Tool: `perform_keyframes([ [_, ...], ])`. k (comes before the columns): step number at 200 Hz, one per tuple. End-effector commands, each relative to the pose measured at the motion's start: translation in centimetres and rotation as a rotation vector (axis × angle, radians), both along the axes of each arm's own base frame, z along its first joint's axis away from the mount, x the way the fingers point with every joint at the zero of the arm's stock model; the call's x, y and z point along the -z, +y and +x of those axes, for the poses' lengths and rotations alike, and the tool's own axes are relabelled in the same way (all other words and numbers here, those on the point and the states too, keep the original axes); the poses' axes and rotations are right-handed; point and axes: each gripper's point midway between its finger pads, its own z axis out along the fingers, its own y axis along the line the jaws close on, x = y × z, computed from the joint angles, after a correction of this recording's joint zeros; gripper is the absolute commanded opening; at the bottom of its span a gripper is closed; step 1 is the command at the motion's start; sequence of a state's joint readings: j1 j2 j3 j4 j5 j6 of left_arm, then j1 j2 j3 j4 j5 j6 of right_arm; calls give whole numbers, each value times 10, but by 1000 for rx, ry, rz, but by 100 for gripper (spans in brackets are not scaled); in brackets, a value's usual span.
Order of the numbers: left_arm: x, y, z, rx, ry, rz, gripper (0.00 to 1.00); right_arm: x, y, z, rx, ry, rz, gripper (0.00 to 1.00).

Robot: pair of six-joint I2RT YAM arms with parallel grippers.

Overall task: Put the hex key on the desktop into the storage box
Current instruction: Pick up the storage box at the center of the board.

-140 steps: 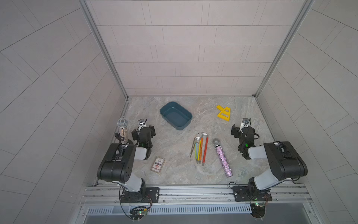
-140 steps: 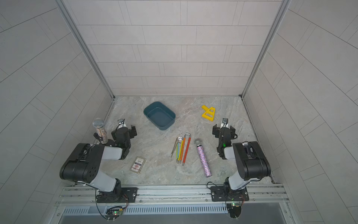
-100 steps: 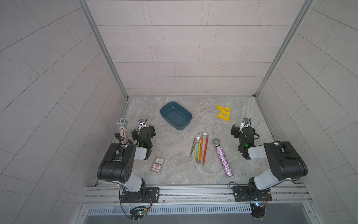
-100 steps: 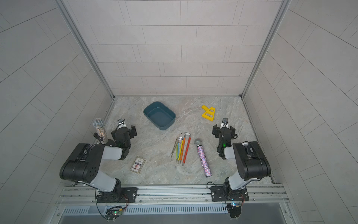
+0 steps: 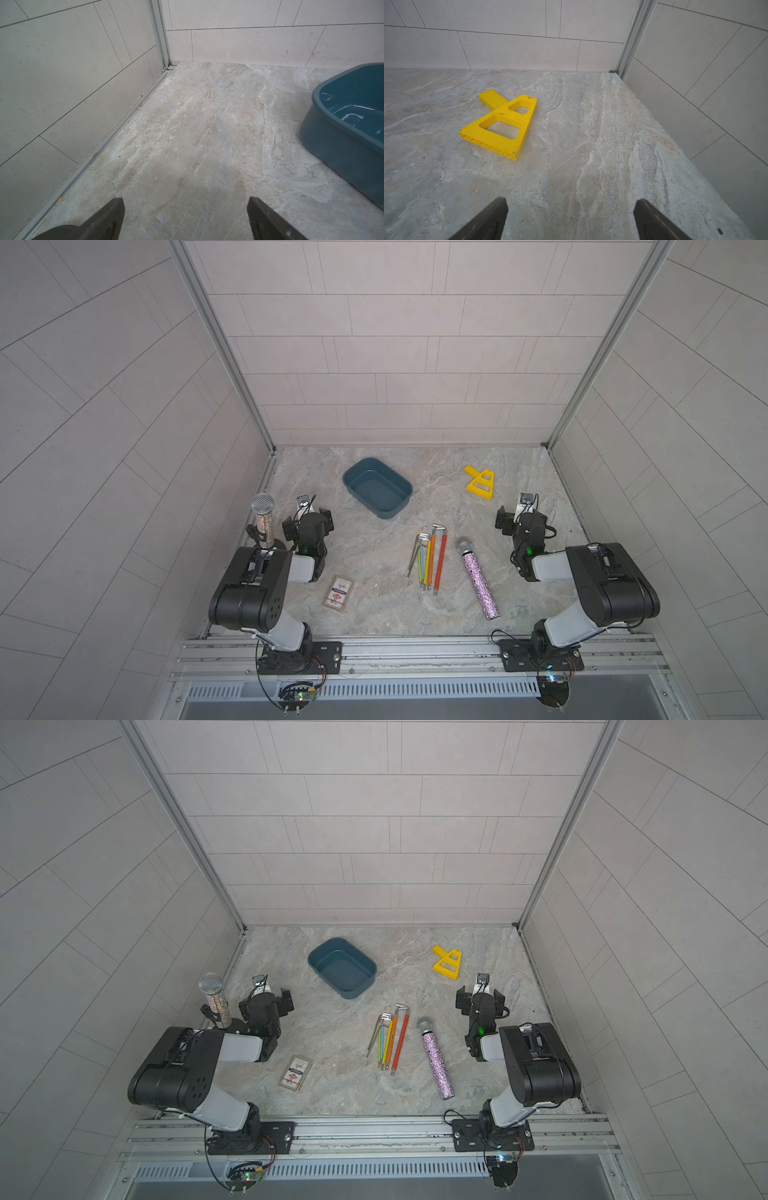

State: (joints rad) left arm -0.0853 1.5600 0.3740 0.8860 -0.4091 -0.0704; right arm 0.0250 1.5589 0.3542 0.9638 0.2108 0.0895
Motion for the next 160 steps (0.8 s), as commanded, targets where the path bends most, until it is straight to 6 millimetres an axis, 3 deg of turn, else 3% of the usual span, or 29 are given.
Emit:
perform_keyframes([
  [1, -7, 2, 4, -4, -28, 0, 100, 1, -3, 0, 14, 2, -2, 100],
  [25, -14, -10, 1, 68, -61, 6, 100, -11, -11, -9, 80, -29, -16, 100],
  [59, -39, -39, -1, 149, -30, 131, 100, -31, 0, -14, 87, -38, -96, 100],
  [77, -57, -52, 1, 184, -30, 180, 100, -44, 7, -14, 83, -33, -141, 100],
  [93, -86, -61, 1, 208, -126, 155, 100, -62, 10, -16, 94, -67, -159, 100],
  [139, -176, -85, -5, 245, -279, 16, 100, -139, 25, -23, 84, -270, 8, 100],
  [154, -217, -98, -12, 268, -331, 3, 100, -194, 36, -25, 23, -317, 89, 100],
  [160, -234, -102, -15, 273, -350, -5, 100, -229, 42, -25, -17, -360, 121, 100],
])
